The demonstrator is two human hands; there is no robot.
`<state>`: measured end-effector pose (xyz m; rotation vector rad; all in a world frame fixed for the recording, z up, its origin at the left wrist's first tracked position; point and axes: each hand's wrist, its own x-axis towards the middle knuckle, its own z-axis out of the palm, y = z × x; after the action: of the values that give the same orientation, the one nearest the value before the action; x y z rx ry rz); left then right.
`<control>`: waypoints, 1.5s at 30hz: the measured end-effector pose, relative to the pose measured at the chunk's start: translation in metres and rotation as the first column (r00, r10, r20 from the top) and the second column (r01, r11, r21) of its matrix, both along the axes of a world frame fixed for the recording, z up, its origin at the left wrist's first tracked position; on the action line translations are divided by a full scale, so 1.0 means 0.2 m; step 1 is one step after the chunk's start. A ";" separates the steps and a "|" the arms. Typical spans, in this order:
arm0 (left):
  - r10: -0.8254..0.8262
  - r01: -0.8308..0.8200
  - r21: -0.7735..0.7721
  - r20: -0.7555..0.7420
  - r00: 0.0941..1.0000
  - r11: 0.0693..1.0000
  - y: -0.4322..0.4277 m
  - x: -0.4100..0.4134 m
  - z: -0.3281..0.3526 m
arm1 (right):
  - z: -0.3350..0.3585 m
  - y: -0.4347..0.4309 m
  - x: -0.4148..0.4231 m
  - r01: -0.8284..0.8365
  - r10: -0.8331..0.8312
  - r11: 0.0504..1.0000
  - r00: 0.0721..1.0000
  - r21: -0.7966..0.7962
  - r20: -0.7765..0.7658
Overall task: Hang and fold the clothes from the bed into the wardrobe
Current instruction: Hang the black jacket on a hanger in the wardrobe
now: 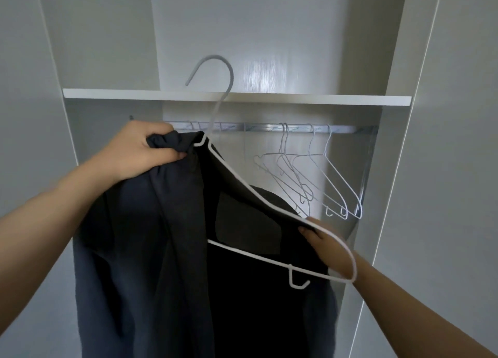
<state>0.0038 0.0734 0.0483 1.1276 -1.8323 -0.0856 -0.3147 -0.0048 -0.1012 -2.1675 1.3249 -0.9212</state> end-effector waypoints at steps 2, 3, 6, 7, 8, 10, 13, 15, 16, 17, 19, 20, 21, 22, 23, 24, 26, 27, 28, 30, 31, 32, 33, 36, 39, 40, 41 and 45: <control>0.083 -0.084 0.001 0.138 0.987 0.996 0.02 0.03 -0.03 | 0.06 -0.01 -0.02 -0.001 0.001 1.000 1.000 0.011 0.001; 0.147 -0.146 -0.022 0.227 0.963 0.989 0.02 0.04 -0.05 | 0.08 -0.01 -0.03 0.012 -0.012 1.000 1.000 0.028 0.011; 0.377 -0.329 -0.184 0.464 0.802 0.926 0.03 0.03 -0.12 | 0.15 0.00 0.00 0.051 -0.060 0.996 0.991 0.077 0.118; 0.450 -0.375 -0.249 0.496 0.743 0.893 0.03 0.01 -0.14 | 0.18 0.01 0.02 0.070 -0.087 0.992 0.980 0.101 0.181; 0.506 -0.414 -0.290 0.512 0.694 0.863 0.03 -0.02 -0.16 | 0.20 0.01 0.04 0.090 -0.122 0.987 0.959 0.135 0.256; 0.568 -0.497 -0.288 0.540 0.621 0.818 0.05 -0.11 -0.18 | 0.26 0.02 0.08 0.119 -0.190 0.971 0.907 0.205 0.376; 0.623 -0.581 -0.283 0.562 0.544 0.763 0.04 -0.22 -0.22 | 0.34 0.04 0.13 0.149 -0.260 0.954 0.845 0.260 0.467; 0.628 -0.628 -0.258 0.608 0.485 0.734 0.03 -0.29 -0.26 | 0.39 0.07 0.17 0.135 -0.276 0.946 0.813 0.295 0.513; 0.612 -0.636 -0.235 0.635 0.472 0.735 0.02 -0.33 -0.30 | 0.42 0.09 0.19 0.109 -0.274 0.942 0.794 0.317 0.542; 0.592 -0.630 -0.219 0.653 0.472 0.745 0.01 -0.37 -0.33 | 0.44 0.12 0.22 0.072 -0.262 0.940 0.778 0.332 0.571; 0.564 -0.608 -0.206 0.669 0.484 0.767 -0.02 -0.44 -0.40 | 0.48 0.18 0.28 -0.009 -0.221 0.938 0.755 0.347 0.618; 0.559 -0.604 -0.193 0.657 0.505 0.773 -0.04 -0.46 -0.43 | 0.50 0.21 0.30 -0.050 -0.196 0.936 0.746 0.347 0.637; 0.562 -0.609 -0.172 0.630 0.536 0.774 -0.05 -0.46 -0.45 | 0.51 0.23 0.32 -0.085 -0.163 0.938 0.749 0.337 0.642; 0.568 -0.617 -0.144 0.588 0.575 0.774 -0.06 -0.46 -0.45 | 0.51 0.25 0.33 -0.096 -0.126 0.945 0.776 0.314 0.618; 0.577 -0.621 -0.114 0.529 0.623 0.775 -0.07 -0.45 -0.46 | 0.52 0.27 0.32 -0.093 -0.079 0.957 0.829 0.276 0.554; 0.584 -0.622 -0.083 0.456 0.671 0.779 -0.07 -0.42 -0.45 | 0.52 0.28 0.29 -0.094 -0.024 0.968 0.888 0.234 0.458; 0.587 -0.606 -0.032 0.296 0.754 0.795 -0.07 -0.38 -0.44 | 0.51 0.29 0.24 -0.139 0.098 0.980 0.960 0.144 0.264; 0.584 -0.597 -0.017 0.230 0.779 0.802 -0.06 -0.35 -0.44 | 0.49 0.28 0.21 -0.163 0.141 0.983 0.967 0.087 0.211; 0.580 -0.588 -0.008 0.178 0.795 0.809 -0.05 -0.34 -0.43 | 0.47 0.28 0.19 -0.157 0.155 0.988 0.970 -0.004 0.187; 0.567 -0.569 -0.003 0.099 0.818 0.822 -0.04 -0.32 -0.42 | 0.38 0.23 0.14 -0.017 0.085 0.958 0.969 -0.286 0.230; 0.558 -0.559 -0.005 0.065 0.827 0.829 -0.03 -0.31 -0.41 | 0.34 0.19 0.11 0.084 0.013 0.914 0.972 -0.396 0.236; 0.549 -0.549 -0.010 0.034 0.835 0.835 -0.02 -0.31 -0.40 | 0.31 0.16 0.09 0.158 -0.082 0.884 0.979 -0.440 0.186; 0.542 -0.542 -0.013 0.008 0.840 0.840 -0.01 -0.31 -0.39 | 0.28 0.14 0.08 0.198 -0.188 0.887 0.980 -0.417 0.066; 0.511 -0.512 -0.022 -0.023 0.859 0.859 0.01 -0.32 -0.37 | 0.25 0.11 0.09 0.235 -0.307 0.934 0.914 -0.267 -0.267; 0.493 -0.492 -0.011 0.018 0.870 0.870 0.01 -0.38 -0.38 | 0.29 0.16 0.17 0.203 -0.243 0.959 0.948 -0.195 -0.207; 0.497 -0.497 -0.011 0.030 0.867 0.868 0.01 -0.40 -0.39 | 0.29 0.17 0.19 0.199 -0.232 0.962 0.956 -0.188 -0.179; 0.500 -0.500 -0.021 0.039 0.865 0.866 0.00 -0.41 -0.39 | 0.28 0.17 0.21 0.199 -0.226 0.964 0.963 -0.177 -0.148; 0.369 -0.373 0.008 0.119 0.922 0.928 -0.03 -0.39 -0.41 | 0.29 0.16 0.21 0.189 -0.195 0.977 0.979 -0.100 -0.059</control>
<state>-0.0742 0.0669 -0.0342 1.5106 -1.6876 0.1766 -0.2733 0.0267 -0.0442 -2.1868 1.5762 -1.0089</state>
